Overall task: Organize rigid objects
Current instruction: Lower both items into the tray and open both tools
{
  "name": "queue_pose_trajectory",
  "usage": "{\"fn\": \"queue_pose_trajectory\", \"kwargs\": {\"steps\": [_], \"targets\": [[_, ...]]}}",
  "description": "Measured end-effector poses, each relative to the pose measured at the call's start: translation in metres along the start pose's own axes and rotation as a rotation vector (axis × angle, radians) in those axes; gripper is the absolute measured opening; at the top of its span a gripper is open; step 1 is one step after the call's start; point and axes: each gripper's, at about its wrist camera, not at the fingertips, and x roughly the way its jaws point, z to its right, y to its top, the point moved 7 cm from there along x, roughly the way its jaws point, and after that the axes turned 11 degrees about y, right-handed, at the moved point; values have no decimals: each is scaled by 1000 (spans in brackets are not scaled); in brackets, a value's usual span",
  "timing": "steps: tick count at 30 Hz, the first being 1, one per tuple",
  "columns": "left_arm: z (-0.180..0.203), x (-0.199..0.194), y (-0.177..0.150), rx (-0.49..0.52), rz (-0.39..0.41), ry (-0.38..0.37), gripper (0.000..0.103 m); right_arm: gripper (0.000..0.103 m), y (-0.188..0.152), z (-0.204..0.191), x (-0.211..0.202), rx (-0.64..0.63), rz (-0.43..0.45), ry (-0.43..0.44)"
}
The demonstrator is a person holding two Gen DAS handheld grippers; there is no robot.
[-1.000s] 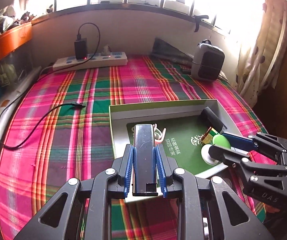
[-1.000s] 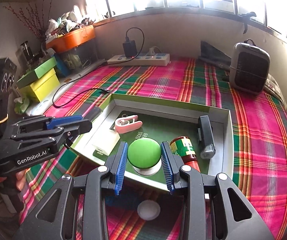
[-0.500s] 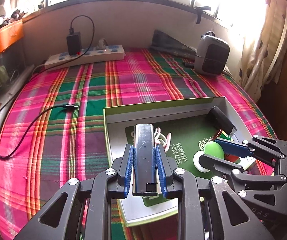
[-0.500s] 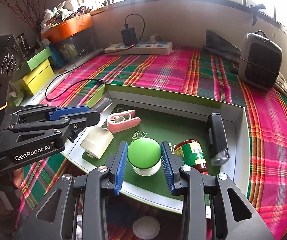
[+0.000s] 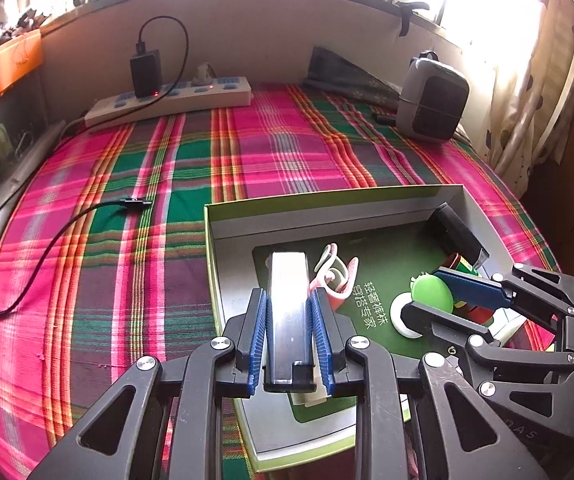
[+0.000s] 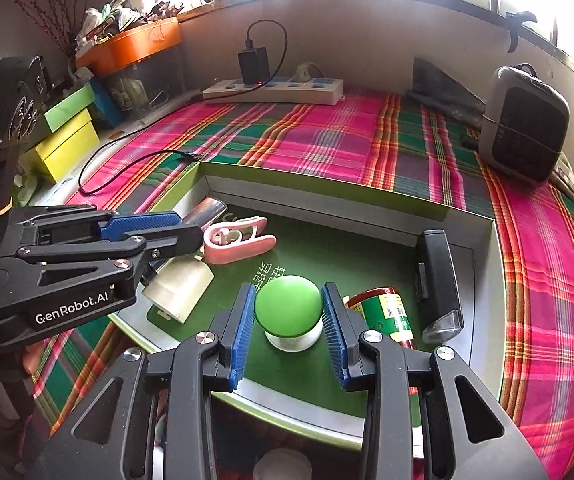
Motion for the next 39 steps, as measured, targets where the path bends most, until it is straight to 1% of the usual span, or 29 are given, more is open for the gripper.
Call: {"fn": "queue_pose_trajectory", "kwargs": {"steps": [18, 22, 30, 34, 38, 39], "targets": [[1, 3, -2, -5, -9, -12, 23, 35, 0, -1, 1, 3, 6, 18], [2, 2, -3, 4, -3, -5, 28, 35, 0, 0, 1, 5, 8, 20], [4, -2, -4, 13, 0, 1, 32, 35, -1, 0, 0, 14, 11, 26], [6, -5, -6, 17, 2, 7, 36, 41, -2, -1, -4, 19, 22, 30], [4, -10, -8, 6, 5, 9, 36, 41, -2, -2, -7, 22, 31, 23], [4, -13, -9, 3, 8, 14, 38, 41, -2, -2, -8, 23, 34, 24]]}}
